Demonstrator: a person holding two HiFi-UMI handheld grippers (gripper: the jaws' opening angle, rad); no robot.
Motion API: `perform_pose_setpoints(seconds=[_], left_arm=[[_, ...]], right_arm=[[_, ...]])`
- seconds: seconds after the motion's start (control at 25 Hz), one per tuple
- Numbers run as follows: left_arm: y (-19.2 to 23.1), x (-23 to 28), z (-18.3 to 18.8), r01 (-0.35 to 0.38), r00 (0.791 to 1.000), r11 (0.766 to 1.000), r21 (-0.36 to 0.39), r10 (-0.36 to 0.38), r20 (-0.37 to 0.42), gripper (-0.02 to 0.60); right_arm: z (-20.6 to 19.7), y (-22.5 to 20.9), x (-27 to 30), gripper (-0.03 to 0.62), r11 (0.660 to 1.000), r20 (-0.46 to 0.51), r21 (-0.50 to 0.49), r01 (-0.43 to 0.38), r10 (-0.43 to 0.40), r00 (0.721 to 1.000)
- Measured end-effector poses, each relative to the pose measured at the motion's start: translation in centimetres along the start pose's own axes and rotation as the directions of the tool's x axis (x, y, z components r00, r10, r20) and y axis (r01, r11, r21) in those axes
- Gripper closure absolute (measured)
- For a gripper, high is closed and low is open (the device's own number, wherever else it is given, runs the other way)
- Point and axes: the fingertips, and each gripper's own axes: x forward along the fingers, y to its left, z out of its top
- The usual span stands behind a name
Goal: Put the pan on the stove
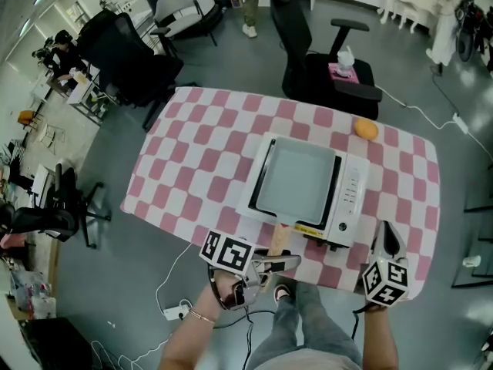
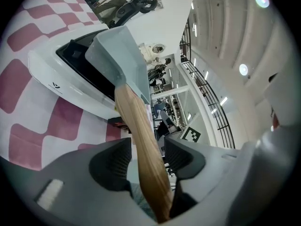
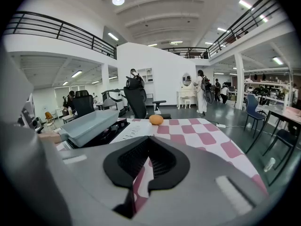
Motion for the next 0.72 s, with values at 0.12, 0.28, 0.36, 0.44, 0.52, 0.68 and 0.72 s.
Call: perform_pose_setpoints(seconds=[0.12,0.28,0.36,0.44,0.52,0.68,0.72], left_arm=[[0.1,-0.5,0.1,-0.004,1.0,1.0,0.0,0.004,0.014,0.348],[0.0,-1.2,0.4,0.01,0.999,1.0,-0.006,-0.01,0.044,0.342],[0.1,-1.7,0.6,0.017,0.998,1.0,-0.018,-0.016,0.067,0.342],[0.3,-2.3,0.9,0.024,0.995,0.999,-0.034,-0.02,0.097,0.342],[0.4,-3.0,1.0,0.036,0.991,0.998,-0.05,-0.03,0.128,0.342],[0.4,-4.9,1.3,0.043,0.98,0.998,-0.055,-0.032,0.198,0.342],[0.3,-5.6,1.4,0.035,0.975,0.999,-0.042,-0.024,0.22,0.342]], right_arm=[[0.1,0.2,-0.2,0.585,1.0,0.002,0.003,-0.004,0.004,1.0],[0.3,0.7,-0.7,0.585,1.0,0.006,0.002,-0.011,0.011,1.0],[0.5,1.0,-0.8,0.585,1.0,0.009,-0.001,-0.014,0.014,1.0],[0.7,1.3,-1.0,0.585,1.0,0.014,-0.004,-0.019,0.019,1.0],[1.0,1.5,-1.2,0.585,1.0,0.02,-0.008,-0.023,0.024,1.0],[1.6,1.9,-1.8,0.585,0.999,0.031,-0.016,-0.029,0.029,0.999],[1.8,2.0,-1.9,0.585,0.999,0.034,-0.018,-0.031,0.032,0.999]])
